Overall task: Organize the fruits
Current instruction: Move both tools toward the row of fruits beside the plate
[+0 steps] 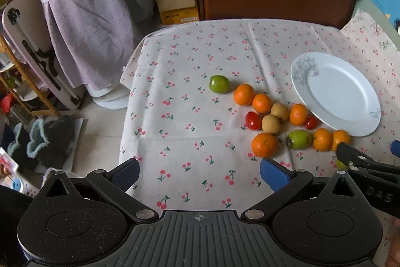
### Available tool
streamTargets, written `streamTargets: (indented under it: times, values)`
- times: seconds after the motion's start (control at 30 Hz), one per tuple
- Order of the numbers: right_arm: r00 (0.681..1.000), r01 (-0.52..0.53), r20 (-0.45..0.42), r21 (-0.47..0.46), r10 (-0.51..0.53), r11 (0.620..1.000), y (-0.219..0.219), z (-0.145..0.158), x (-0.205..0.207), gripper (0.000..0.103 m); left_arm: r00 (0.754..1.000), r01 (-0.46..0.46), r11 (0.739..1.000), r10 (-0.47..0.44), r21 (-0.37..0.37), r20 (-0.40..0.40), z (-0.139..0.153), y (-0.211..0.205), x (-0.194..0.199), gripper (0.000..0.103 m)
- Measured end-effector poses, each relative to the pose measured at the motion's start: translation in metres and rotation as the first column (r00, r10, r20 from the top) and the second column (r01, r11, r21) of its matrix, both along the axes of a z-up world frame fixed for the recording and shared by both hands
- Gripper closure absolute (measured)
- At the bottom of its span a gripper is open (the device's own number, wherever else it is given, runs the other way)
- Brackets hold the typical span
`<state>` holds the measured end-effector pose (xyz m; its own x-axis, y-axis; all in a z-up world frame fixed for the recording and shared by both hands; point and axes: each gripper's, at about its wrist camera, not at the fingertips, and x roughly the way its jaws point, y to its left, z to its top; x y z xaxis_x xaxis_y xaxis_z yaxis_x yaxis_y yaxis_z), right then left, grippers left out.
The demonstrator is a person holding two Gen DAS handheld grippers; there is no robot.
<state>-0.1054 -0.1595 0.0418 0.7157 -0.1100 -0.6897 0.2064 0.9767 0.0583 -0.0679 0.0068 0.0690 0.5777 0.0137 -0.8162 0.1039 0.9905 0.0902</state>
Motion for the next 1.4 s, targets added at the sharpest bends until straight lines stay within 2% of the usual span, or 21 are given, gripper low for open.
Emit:
streamTargets:
  times: [0.17,0.3,0.4,0.8,0.97,1.4]
  values:
    - [0.995,0.050,-0.086,0.049,-0.045,0.998,-0.007,0.000,-0.008,0.001,1.000,0.010,1.000,-0.009,0.025,-0.024,-0.004,-0.008,-0.003,0.000]
    - [0.992,0.084,-0.099,0.087,-0.075,0.993,-0.010,0.000,-0.016,0.001,0.999,0.019,0.999,-0.017,0.048,-0.033,-0.006,-0.013,-0.006,0.000]
    - [0.989,0.074,-0.138,0.094,-0.061,0.993,-0.009,-0.001,-0.015,0.001,0.999,0.021,0.998,-0.019,0.053,-0.045,-0.007,-0.015,-0.008,0.000]
    - [0.985,0.062,-0.162,0.066,-0.050,0.996,-0.004,0.000,-0.014,0.001,0.997,0.000,0.997,0.006,0.082,-0.071,-0.013,-0.018,-0.008,0.000]
    - [0.984,0.042,-0.175,0.030,-0.036,0.999,0.002,-0.001,-0.013,0.001,0.997,-0.018,0.997,0.023,0.081,-0.072,-0.014,-0.016,-0.008,0.000]
    - [0.983,0.037,-0.180,0.012,-0.034,0.999,0.004,0.000,-0.014,0.001,0.997,-0.019,0.995,0.026,0.097,-0.068,-0.014,-0.018,-0.009,0.001]
